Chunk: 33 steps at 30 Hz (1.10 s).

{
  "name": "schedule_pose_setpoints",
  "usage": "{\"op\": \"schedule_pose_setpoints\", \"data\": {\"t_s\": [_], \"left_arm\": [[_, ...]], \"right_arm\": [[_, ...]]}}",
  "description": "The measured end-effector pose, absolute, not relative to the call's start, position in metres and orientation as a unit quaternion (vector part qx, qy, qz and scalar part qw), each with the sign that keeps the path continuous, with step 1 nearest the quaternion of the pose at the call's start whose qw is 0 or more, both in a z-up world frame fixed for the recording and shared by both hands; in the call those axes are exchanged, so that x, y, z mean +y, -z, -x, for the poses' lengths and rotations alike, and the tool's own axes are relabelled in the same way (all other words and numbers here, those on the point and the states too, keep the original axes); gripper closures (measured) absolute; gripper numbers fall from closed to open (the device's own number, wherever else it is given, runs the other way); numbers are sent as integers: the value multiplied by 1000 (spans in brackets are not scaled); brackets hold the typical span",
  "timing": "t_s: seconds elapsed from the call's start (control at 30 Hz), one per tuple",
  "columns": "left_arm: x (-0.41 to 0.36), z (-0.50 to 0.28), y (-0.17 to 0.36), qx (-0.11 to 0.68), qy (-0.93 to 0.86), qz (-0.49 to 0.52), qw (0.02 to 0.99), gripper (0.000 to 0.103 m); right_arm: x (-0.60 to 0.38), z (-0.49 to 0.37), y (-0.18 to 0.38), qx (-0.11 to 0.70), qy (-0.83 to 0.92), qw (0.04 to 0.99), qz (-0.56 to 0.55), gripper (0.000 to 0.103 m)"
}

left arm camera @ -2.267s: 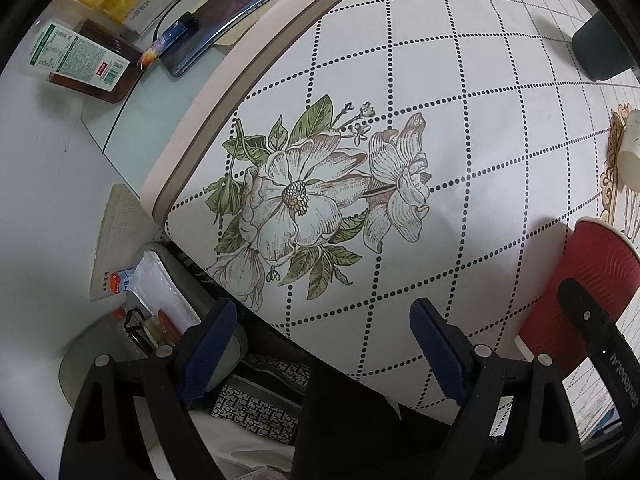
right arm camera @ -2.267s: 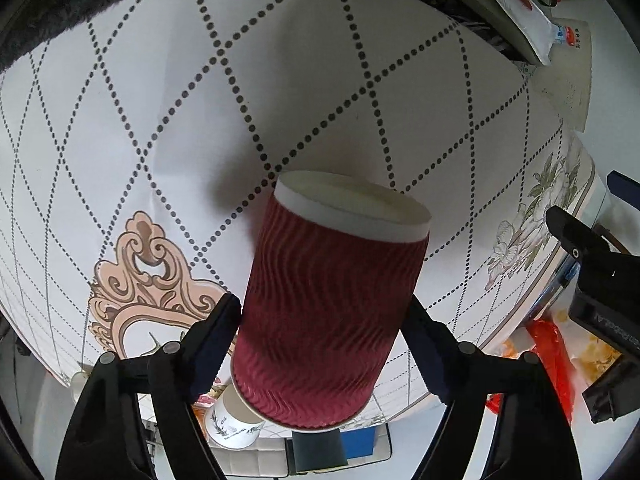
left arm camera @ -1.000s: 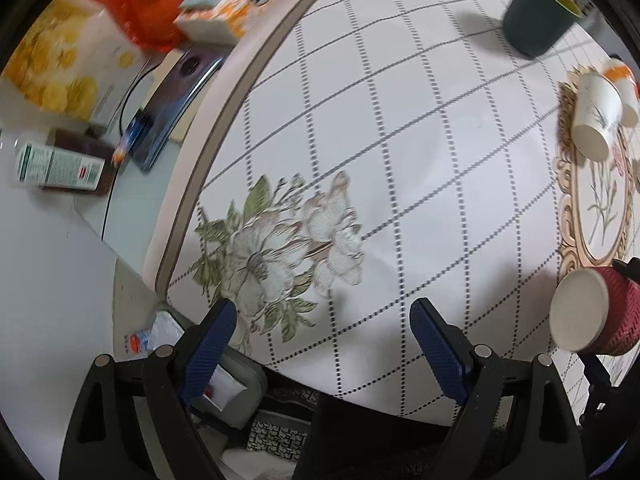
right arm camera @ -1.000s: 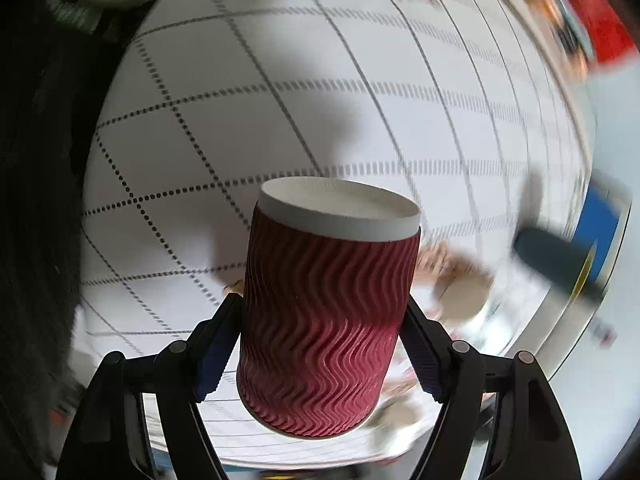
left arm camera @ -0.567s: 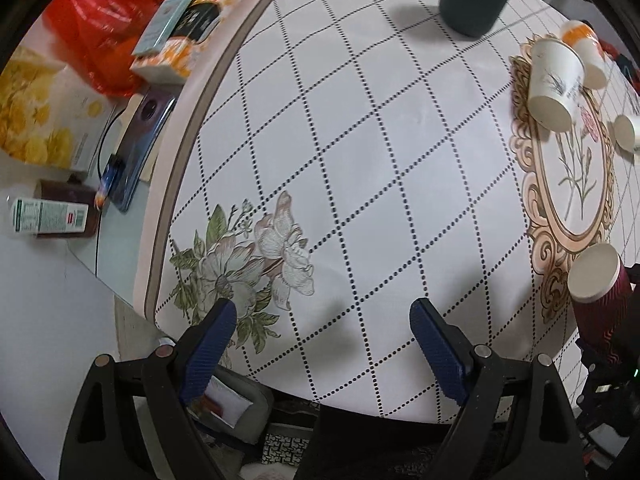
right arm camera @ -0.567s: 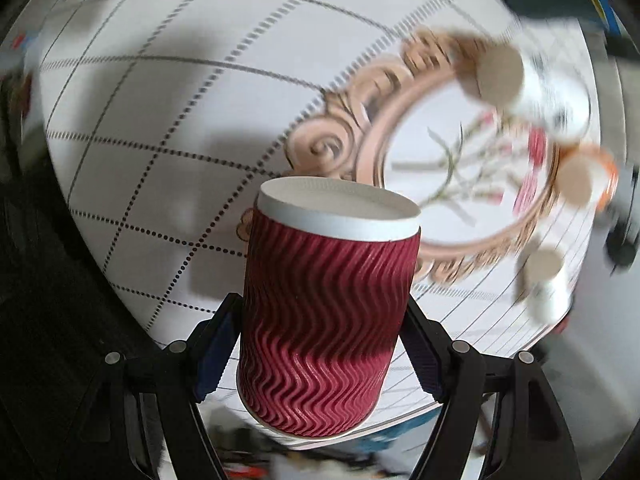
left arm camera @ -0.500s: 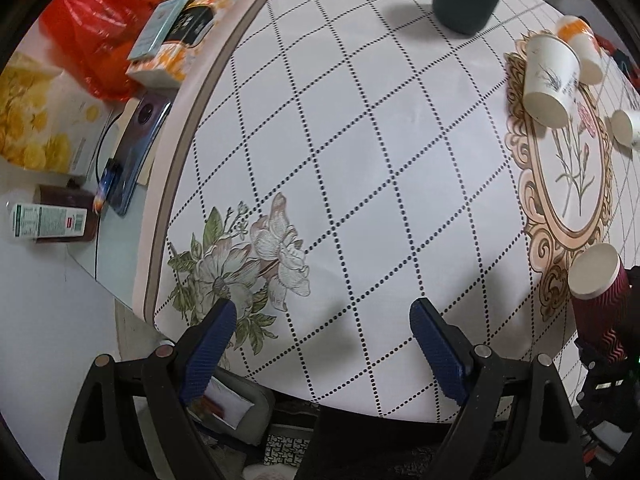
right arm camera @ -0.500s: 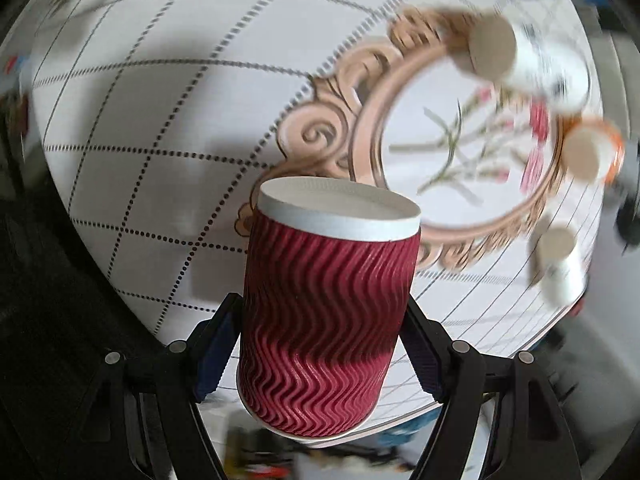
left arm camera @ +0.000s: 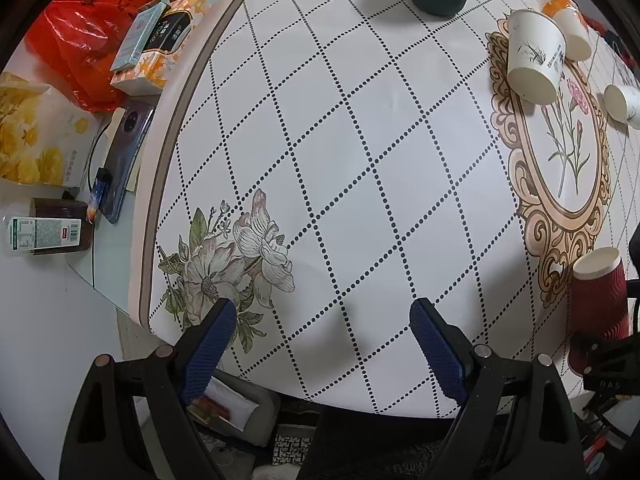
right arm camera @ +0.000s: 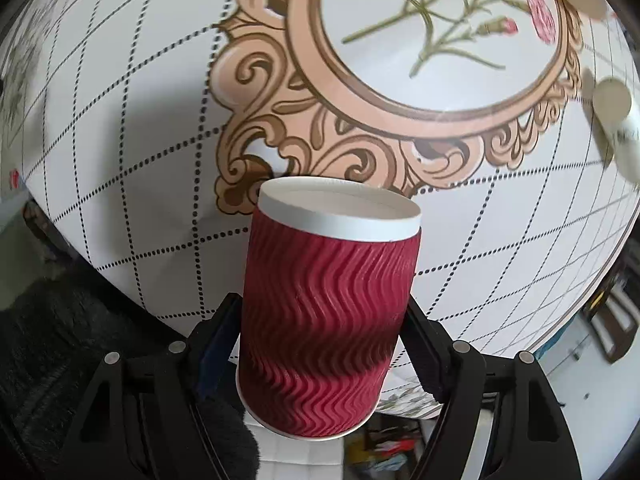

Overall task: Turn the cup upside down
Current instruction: 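Lift the red cup with the right tool and rotate it rim-down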

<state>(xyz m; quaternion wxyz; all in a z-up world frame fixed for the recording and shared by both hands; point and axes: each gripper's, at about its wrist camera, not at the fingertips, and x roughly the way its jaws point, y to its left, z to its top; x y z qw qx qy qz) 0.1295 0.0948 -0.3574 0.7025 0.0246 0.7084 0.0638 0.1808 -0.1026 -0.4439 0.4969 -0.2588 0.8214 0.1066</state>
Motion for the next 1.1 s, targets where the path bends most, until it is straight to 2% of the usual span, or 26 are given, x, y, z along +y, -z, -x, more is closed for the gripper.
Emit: {"op": "schedule_pose_setpoints", "data": {"t_s": [0.7,0.73,0.77,1.1], "left_arm": [[90,-123,358,710,-65,-40,700,14],[90,-123,357,709,-64,-41,701,14],[89,-123,357,709,-64,-43,701,14],[76,-127,352,707,-45,-50,704,14]], "right_arm": [[-160,-226,461,828,-75,515,208,22],[-162,-228,459,825,-71,521,206,23],[-163,-227,457,821,-70,529,205,28],[-183,-225,408,764,-59,619,173,29]]}}
